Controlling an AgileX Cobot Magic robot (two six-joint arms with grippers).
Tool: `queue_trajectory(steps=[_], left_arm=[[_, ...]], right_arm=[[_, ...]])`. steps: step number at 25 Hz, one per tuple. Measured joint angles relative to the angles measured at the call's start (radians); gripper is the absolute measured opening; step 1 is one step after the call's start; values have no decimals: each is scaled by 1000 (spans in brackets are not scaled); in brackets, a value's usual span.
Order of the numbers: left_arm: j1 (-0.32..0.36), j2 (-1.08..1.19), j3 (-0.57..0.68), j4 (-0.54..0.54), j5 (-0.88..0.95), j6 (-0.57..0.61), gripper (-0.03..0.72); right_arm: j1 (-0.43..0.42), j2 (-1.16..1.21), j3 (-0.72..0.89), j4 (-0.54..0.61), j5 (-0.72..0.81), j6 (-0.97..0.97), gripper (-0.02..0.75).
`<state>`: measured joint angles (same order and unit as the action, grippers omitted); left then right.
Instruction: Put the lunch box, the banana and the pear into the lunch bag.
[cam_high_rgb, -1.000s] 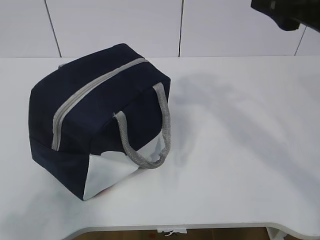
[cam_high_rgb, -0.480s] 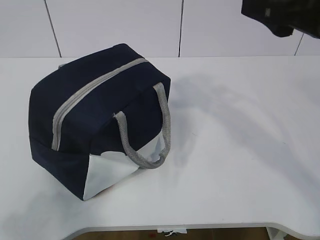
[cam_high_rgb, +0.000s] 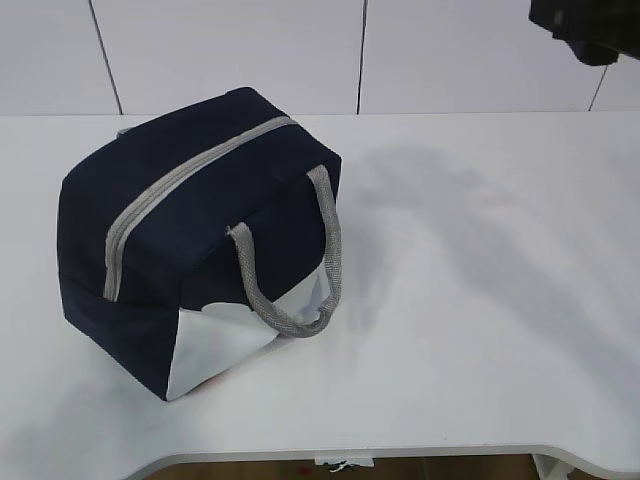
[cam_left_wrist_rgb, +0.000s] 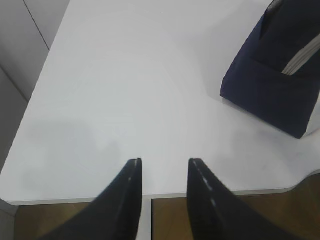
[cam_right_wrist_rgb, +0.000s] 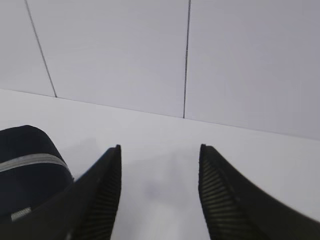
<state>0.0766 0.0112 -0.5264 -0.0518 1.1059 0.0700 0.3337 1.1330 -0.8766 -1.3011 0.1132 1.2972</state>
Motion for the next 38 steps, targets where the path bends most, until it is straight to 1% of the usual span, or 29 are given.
queue_trajectory(steps=[2, 6, 9, 14, 22, 27, 29, 33, 38], left_arm=[[0, 0, 0, 0, 0, 0, 239], [0, 0, 0, 0, 0, 0, 239], [0, 0, 0, 0, 0, 0, 239], [0, 0, 0, 0, 0, 0, 239], [0, 0, 0, 0, 0, 0, 239], [0, 0, 0, 0, 0, 0, 239], [0, 0, 0, 0, 0, 0, 239], [0, 0, 0, 0, 0, 0, 239], [0, 0, 0, 0, 0, 0, 239]], right_arm=[[0, -7, 0, 156, 29, -151, 381], [2, -55, 1, 413, 92, -426, 373], [2, -106, 1, 565, 184, -587, 368], [2, -220, 2, 754, 354, -729, 368], [2, -489, 2, 1037, 536, -1047, 361], [2, -628, 2, 1177, 683, -1180, 358], [2, -677, 2, 1206, 739, -1215, 358], [2, -778, 8, 1218, 843, -1257, 357], [2, -938, 89, 1225, 881, -1265, 356]])
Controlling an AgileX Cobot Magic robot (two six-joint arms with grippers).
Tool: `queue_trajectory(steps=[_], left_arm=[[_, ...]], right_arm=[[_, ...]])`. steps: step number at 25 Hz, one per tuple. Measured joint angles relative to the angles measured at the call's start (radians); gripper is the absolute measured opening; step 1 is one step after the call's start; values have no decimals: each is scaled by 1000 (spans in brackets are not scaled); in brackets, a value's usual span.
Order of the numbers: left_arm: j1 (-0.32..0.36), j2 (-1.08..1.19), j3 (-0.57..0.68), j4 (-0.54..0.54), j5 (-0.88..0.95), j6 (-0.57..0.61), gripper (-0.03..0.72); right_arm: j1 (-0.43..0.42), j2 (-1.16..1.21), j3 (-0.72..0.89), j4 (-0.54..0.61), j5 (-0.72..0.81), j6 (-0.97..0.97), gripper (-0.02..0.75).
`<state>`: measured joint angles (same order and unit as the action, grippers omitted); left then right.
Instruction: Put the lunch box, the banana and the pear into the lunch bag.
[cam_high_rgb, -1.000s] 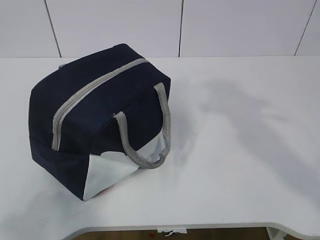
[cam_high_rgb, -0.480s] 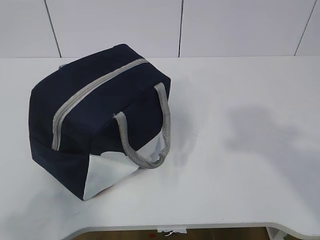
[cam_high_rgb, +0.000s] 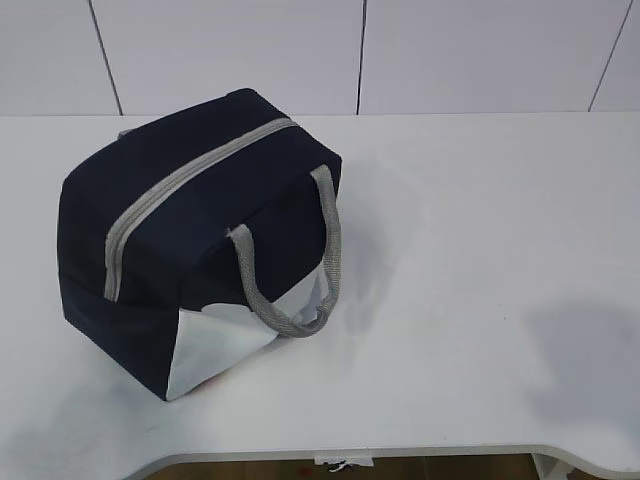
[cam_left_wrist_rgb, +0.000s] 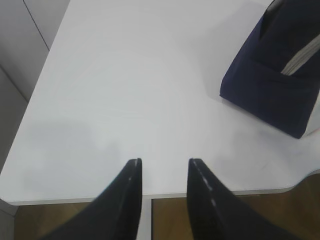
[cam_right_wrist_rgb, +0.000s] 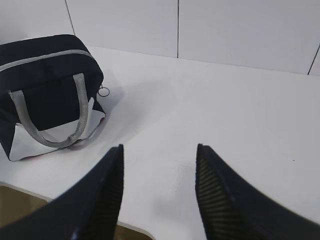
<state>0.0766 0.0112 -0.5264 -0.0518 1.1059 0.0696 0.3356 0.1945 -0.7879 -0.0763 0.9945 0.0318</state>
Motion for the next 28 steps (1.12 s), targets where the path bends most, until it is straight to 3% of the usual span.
queue_trajectory(steps=[7, 16, 28], left_arm=[[0, 0, 0, 0, 0, 0, 239], [0, 0, 0, 0, 1, -2, 239], [0, 0, 0, 1, 1, -2, 239]], right_arm=[[0, -193, 89, 4, 82, -7, 356], [0, -213, 137, -2, 261, -32, 356], [0, -213, 249, 26, 264, -104, 356]])
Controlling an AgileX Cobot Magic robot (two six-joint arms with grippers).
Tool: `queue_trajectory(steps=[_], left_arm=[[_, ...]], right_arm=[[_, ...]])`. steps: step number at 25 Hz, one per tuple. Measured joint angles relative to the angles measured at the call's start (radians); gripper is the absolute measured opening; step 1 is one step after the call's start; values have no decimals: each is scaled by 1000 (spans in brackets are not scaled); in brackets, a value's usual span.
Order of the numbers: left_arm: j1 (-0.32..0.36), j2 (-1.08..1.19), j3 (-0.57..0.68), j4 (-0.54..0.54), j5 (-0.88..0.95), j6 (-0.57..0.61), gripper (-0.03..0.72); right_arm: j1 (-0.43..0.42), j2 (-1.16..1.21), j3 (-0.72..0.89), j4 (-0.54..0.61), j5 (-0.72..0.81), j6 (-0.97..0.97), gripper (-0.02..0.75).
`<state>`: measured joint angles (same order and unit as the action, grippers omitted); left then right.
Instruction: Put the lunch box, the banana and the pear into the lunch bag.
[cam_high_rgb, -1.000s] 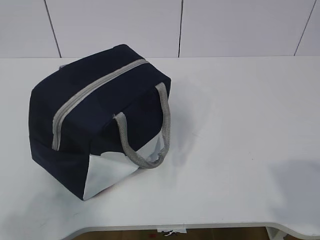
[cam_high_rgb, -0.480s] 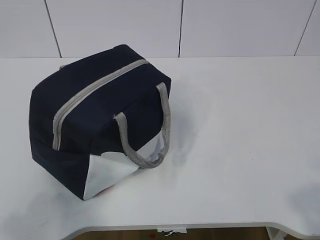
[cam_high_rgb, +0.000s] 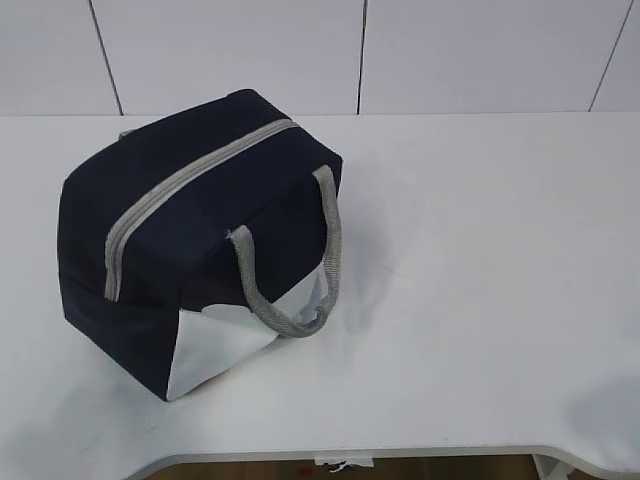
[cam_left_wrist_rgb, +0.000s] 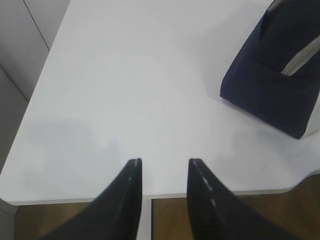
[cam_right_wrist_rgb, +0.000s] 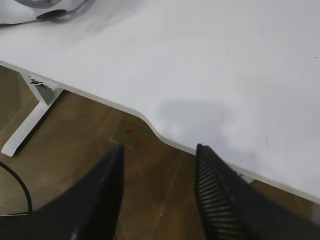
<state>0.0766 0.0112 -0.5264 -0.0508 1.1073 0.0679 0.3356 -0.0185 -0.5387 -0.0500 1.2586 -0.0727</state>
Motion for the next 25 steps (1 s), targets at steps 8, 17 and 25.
queue_trajectory(steps=[8, 17, 25], left_arm=[[0, 0, 0, 0, 0, 0, 239], [0, 0, 0, 0, 0, 0, 239], [-9, 0, 0, 0, 0, 0, 239]], right_arm=[[0, 0, 41, 0, -95, -2, 355], [0, 0, 41, -2, -103, -2, 354], [-77, 0, 41, -3, -109, -2, 353]])
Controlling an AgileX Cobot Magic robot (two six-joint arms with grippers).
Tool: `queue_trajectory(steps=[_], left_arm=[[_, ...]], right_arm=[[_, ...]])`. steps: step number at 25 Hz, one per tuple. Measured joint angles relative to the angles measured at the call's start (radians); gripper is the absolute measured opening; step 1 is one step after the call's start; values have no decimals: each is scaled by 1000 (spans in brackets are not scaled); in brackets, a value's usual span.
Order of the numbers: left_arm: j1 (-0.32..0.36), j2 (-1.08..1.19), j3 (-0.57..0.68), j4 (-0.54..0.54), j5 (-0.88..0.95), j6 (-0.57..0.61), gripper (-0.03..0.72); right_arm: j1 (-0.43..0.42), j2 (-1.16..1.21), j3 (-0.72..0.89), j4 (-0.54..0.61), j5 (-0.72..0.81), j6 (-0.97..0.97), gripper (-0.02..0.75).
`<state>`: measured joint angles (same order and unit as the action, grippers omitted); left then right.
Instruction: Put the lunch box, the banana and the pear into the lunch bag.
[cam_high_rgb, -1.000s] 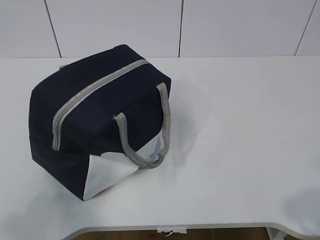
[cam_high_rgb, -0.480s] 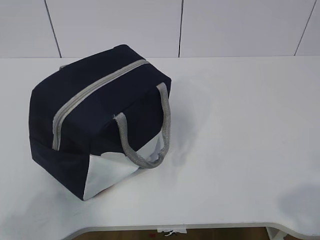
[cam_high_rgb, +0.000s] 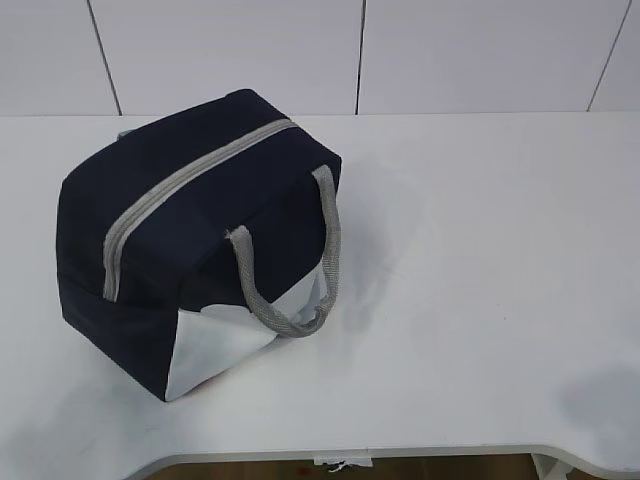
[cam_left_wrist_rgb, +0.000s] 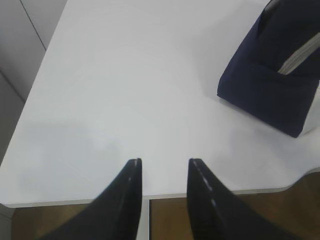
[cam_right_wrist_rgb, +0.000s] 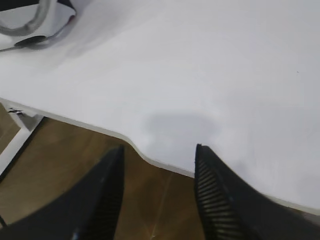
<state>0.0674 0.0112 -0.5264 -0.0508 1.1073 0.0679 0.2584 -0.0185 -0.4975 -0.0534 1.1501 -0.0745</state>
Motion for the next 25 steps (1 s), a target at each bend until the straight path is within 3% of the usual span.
queue_trajectory(steps=[5, 9, 25], left_arm=[[-10, 0, 0, 0, 0, 0, 239], [-14, 0, 0, 0, 0, 0, 239], [-14, 0, 0, 0, 0, 0, 239]], right_arm=[[-129, 0, 0, 0, 0, 0, 353], [-175, 0, 0, 0, 0, 0, 353], [-179, 0, 0, 0, -3, 2, 352]])
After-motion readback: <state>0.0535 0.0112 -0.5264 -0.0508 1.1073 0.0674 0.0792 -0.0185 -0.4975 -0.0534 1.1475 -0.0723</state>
